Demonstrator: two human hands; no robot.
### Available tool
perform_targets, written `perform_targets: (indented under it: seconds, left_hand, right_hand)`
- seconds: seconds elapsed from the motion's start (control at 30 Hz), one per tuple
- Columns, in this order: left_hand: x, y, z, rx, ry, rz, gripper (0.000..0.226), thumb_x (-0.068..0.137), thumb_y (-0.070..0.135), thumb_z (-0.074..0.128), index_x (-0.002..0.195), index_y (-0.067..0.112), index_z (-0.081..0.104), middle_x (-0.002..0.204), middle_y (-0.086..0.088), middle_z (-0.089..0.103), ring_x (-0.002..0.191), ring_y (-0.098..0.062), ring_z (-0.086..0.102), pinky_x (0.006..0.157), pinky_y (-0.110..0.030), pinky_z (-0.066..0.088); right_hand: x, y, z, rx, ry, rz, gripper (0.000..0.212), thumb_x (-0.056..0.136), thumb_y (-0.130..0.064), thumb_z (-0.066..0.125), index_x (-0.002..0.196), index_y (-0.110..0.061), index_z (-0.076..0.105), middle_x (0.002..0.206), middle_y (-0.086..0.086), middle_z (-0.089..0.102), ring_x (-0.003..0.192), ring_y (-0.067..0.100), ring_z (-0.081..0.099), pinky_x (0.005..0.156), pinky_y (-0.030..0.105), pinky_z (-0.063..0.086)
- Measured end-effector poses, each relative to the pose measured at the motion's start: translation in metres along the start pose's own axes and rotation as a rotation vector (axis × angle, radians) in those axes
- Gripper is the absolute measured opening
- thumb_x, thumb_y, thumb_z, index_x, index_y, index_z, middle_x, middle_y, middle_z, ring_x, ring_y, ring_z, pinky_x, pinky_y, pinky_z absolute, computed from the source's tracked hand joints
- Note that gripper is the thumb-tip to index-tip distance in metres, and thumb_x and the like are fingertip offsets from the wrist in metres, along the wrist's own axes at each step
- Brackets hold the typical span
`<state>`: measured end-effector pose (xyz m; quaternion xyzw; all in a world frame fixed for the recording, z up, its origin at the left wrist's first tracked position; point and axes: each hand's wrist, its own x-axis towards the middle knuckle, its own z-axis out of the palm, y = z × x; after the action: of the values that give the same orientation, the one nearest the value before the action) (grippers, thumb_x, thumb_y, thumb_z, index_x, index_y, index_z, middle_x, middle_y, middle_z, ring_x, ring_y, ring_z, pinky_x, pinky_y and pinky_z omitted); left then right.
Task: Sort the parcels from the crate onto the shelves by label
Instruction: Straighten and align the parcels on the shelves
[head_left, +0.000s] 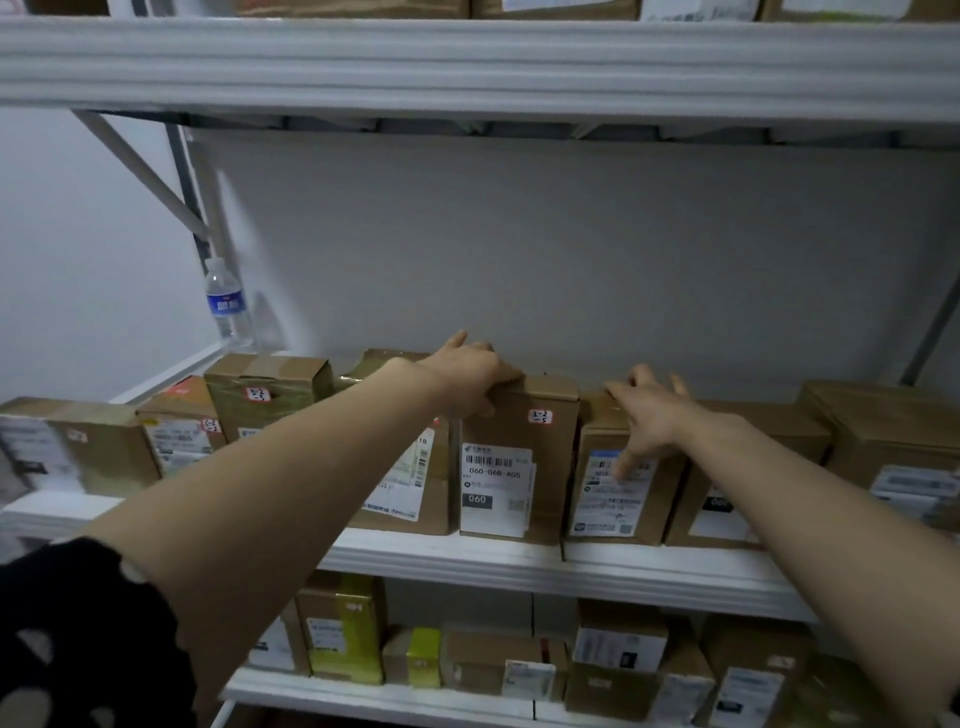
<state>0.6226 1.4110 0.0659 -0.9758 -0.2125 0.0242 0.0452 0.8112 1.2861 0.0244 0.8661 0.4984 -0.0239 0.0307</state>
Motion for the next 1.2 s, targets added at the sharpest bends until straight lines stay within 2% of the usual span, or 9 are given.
perform_targets:
  seconds: [0.1, 0.27, 0.43, 0.57, 0.73, 0.87, 0.93, 1.07, 1.2]
  left_hand:
    - [0.000, -0.005, -0.002, -0.013, -0.007, 0.007, 0.050, 0.093, 0.016, 0.055, 0.141, 0.020, 0.043, 0.136, -0.006, 0.050, 0.136, -0.024, 0.031, 0.117, -0.045, -0.002]
    - [-0.004, -0.011, -0.002, -0.028, -0.004, 0.000, 0.049, 0.094, 0.015, 0.055, 0.141, 0.021, 0.043, 0.137, -0.005, 0.048, 0.135, -0.024, 0.032, 0.118, -0.043, -0.002]
    - [-0.007, -0.010, 0.000, -0.013, -0.003, -0.016, 0.049, 0.095, 0.015, 0.052, 0.142, 0.022, 0.041, 0.138, -0.006, 0.047, 0.135, -0.024, 0.033, 0.118, -0.042, 0.001]
    - [-0.005, -0.003, 0.000, 0.021, 0.007, -0.033, 0.058, 0.093, 0.031, 0.055, 0.146, 0.020, 0.033, 0.141, -0.006, 0.045, 0.136, -0.022, 0.033, 0.118, -0.043, 0.003]
    - [0.002, 0.018, -0.004, 0.072, 0.138, -0.033, 0.086, 0.087, 0.047, 0.059, 0.153, 0.018, 0.011, 0.157, -0.014, 0.017, 0.146, -0.026, 0.012, 0.118, -0.039, -0.002]
    - [0.010, 0.059, -0.012, 0.045, 0.324, 0.068, 0.083, 0.087, 0.042, 0.058, 0.152, 0.018, 0.013, 0.157, -0.014, 0.013, 0.146, -0.026, 0.010, 0.118, -0.034, -0.004]
    - [0.020, 0.089, -0.015, 0.032, 0.341, 0.127, 0.082, 0.086, 0.039, 0.060, 0.152, 0.018, 0.016, 0.157, -0.011, 0.017, 0.145, -0.024, 0.013, 0.118, -0.032, -0.002]
    - [0.056, 0.153, -0.013, 0.000, 0.228, 0.148, 0.083, 0.086, 0.032, 0.063, 0.152, 0.016, 0.016, 0.156, -0.008, 0.023, 0.143, -0.022, 0.021, 0.118, -0.033, 0.005]
    - [0.102, 0.204, -0.006, 0.014, 0.048, 0.089, 0.091, 0.085, 0.040, 0.066, 0.152, 0.012, 0.012, 0.157, -0.008, 0.022, 0.144, -0.021, 0.020, 0.118, -0.038, 0.004]
  right_hand:
    - [-0.002, -0.004, 0.000, 0.081, 0.016, -0.003, 0.105, 0.060, -0.043, 0.086, 0.145, -0.020, 0.029, 0.142, 0.007, 0.026, 0.132, 0.031, 0.031, 0.111, 0.043, 0.032]
    - [0.001, -0.006, 0.002, 0.151, 0.004, -0.022, 0.107, 0.057, -0.040, 0.088, 0.144, -0.017, 0.030, 0.144, 0.007, 0.025, 0.134, 0.029, 0.030, 0.111, 0.044, 0.033]
    - [0.003, -0.008, 0.003, 0.138, 0.011, -0.042, 0.112, 0.059, -0.041, 0.087, 0.148, -0.016, 0.023, 0.148, 0.007, 0.028, 0.137, 0.027, 0.025, 0.112, 0.042, 0.030]
    - [-0.004, -0.007, 0.005, 0.102, -0.006, -0.054, 0.121, 0.062, -0.047, 0.084, 0.152, -0.017, 0.009, 0.157, 0.008, 0.015, 0.144, 0.028, 0.015, 0.117, 0.042, 0.019]
    - [-0.015, 0.002, -0.001, 0.072, 0.023, -0.098, 0.133, 0.061, -0.058, 0.080, 0.152, -0.019, -0.008, 0.161, 0.006, 0.000, 0.147, 0.026, -0.001, 0.119, 0.046, -0.003]
    - [-0.032, 0.040, -0.021, 0.097, 0.057, -0.106, 0.134, 0.061, -0.059, 0.079, 0.152, -0.021, -0.012, 0.161, 0.005, -0.007, 0.147, 0.026, -0.007, 0.119, 0.044, -0.005]
    - [-0.040, 0.072, -0.031, 0.150, 0.074, -0.077, 0.136, 0.059, -0.058, 0.081, 0.151, -0.023, -0.012, 0.161, 0.003, -0.009, 0.147, 0.026, -0.007, 0.120, 0.043, -0.001]
    - [-0.047, 0.154, -0.039, 0.124, 0.068, -0.024, 0.143, 0.051, -0.063, 0.080, 0.151, -0.022, -0.014, 0.161, 0.005, -0.008, 0.147, 0.027, -0.003, 0.120, 0.044, 0.007]
    - [-0.055, 0.230, -0.036, 0.017, 0.011, -0.012, 0.142, 0.054, -0.061, 0.081, 0.151, -0.018, -0.013, 0.161, 0.008, -0.003, 0.147, 0.026, 0.001, 0.120, 0.043, 0.008]
